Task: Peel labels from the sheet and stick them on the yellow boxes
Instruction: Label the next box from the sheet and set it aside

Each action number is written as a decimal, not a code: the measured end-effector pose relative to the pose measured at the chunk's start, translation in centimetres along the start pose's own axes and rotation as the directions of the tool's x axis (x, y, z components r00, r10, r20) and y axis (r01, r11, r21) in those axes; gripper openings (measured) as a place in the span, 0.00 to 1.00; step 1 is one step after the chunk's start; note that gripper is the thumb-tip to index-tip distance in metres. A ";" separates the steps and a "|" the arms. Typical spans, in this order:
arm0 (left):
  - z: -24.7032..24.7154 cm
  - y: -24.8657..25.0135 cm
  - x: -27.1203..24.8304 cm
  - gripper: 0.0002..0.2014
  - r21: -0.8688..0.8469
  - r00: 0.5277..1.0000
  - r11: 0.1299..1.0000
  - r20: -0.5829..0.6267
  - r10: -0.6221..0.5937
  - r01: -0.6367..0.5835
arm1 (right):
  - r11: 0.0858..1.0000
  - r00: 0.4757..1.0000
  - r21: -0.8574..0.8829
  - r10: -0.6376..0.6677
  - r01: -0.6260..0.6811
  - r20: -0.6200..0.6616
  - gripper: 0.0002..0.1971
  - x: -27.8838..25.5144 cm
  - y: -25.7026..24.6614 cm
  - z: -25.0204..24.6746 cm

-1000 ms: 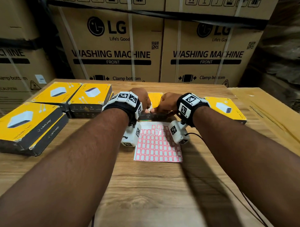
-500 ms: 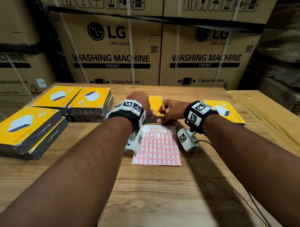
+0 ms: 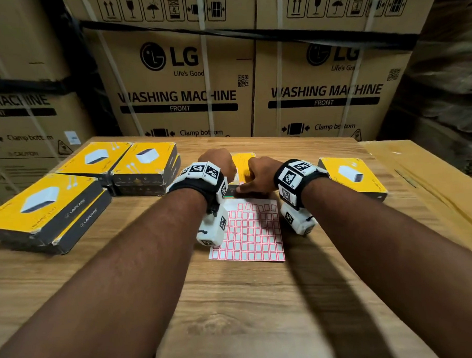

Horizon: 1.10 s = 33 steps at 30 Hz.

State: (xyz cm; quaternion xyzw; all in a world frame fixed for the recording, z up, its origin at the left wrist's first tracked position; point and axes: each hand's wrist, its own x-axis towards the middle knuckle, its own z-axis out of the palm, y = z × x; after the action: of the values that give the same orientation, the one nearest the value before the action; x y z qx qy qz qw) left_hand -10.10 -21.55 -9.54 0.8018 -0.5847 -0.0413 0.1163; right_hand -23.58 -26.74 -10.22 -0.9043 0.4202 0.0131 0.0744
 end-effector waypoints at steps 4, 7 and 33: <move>-0.4 -0.2 -0.2 0.11 -0.008 0.998 1.000 0.051 0.027 -0.027 | 1.000 1.000 0.010 -0.015 0.015 0.027 0.27 -0.2 0.1 -0.3; -0.4 0.0 -0.8 0.18 0.026 0.996 0.996 0.044 0.079 -0.080 | 0.998 0.998 -0.011 -0.063 0.063 0.003 0.23 -0.4 0.3 -0.3; -1.9 -0.3 -2.6 0.08 0.164 0.975 0.968 0.148 0.164 -0.188 | 0.991 0.999 0.125 -0.051 0.051 -0.009 0.19 -0.6 1.1 -0.1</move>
State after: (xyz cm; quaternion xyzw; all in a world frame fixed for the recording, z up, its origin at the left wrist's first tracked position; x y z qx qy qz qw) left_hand -10.23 -18.73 -7.99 0.7492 -0.6615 -0.0320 0.0083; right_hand -24.75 -27.01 -10.20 -0.9083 0.3972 -0.0178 0.1303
